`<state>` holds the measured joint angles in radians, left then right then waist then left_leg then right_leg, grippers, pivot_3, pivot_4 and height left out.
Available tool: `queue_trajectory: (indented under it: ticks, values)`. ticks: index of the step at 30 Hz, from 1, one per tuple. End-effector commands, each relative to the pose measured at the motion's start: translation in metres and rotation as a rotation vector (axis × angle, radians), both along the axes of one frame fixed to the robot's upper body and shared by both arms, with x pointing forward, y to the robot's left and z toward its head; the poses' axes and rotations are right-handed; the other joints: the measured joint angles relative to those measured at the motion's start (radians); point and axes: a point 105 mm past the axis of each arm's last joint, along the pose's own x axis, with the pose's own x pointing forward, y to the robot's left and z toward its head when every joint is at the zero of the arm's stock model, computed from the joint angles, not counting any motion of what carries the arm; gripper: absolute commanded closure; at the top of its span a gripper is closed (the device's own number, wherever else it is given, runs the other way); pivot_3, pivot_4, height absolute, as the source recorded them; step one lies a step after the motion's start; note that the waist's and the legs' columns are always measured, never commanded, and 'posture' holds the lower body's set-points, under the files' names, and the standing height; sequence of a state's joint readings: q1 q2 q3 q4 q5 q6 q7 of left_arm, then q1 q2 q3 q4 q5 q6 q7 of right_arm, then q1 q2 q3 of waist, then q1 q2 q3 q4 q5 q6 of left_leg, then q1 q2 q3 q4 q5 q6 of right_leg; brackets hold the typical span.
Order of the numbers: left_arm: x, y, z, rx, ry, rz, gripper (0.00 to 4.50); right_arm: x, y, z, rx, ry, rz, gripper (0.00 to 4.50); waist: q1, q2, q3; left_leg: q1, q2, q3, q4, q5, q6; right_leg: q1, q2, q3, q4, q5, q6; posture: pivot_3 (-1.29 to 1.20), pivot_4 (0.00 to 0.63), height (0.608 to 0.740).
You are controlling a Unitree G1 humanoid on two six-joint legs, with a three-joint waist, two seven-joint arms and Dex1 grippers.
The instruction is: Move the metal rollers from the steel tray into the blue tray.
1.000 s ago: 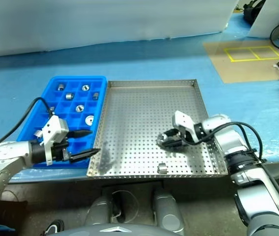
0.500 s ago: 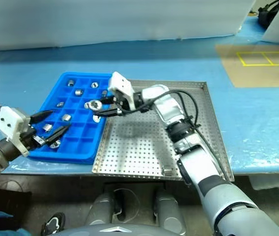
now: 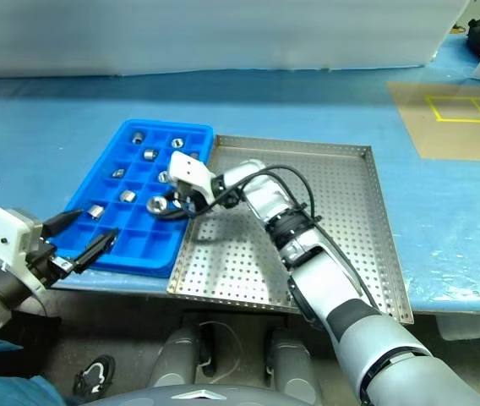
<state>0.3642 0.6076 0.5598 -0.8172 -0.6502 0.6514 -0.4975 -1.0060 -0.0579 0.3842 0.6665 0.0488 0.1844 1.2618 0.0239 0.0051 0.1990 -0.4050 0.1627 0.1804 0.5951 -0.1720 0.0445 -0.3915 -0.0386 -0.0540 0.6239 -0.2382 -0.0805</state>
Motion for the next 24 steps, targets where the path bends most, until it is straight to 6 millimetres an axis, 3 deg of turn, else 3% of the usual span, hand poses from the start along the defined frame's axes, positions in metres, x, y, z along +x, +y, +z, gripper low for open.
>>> queue_trajectory:
  ticks: [1,10,19,24]
  values:
    - [-0.003,-0.011,0.008,0.007,-0.019,-0.051,0.47,-0.008,0.005,0.013,0.029,-0.024,0.063,2.91,-0.001,0.0,0.0,0.001,0.0,0.0,0.0,0.001,-0.001,0.0,0.0,0.0,0.001,0.0,0.0,-0.09,0.15,0.74]
    - [-0.009,-0.025,0.005,-0.032,0.025,-0.124,0.47,-0.026,0.018,0.011,0.016,0.085,0.127,2.91,-0.006,0.0,0.0,0.0,0.001,0.0,-0.002,0.001,-0.002,-0.001,0.001,0.0,0.0,0.0,0.0,-0.08,0.15,0.74]
    - [-0.026,-0.02,0.002,-0.034,0.066,-0.118,0.47,-0.046,0.034,-0.008,-0.056,0.202,0.136,2.91,0.0,0.0,0.0,0.001,0.001,0.0,-0.003,0.002,-0.003,-0.002,0.001,0.0,0.0,0.0,-0.001,-0.03,0.15,0.74]
    - [-0.029,-0.02,0.001,-0.029,0.078,-0.113,0.47,-0.045,0.044,-0.024,-0.083,0.195,0.066,2.91,0.006,0.0,0.0,0.002,0.001,0.0,-0.004,0.002,-0.004,-0.002,0.001,0.0,0.0,-0.001,0.0,-0.03,0.15,0.74]
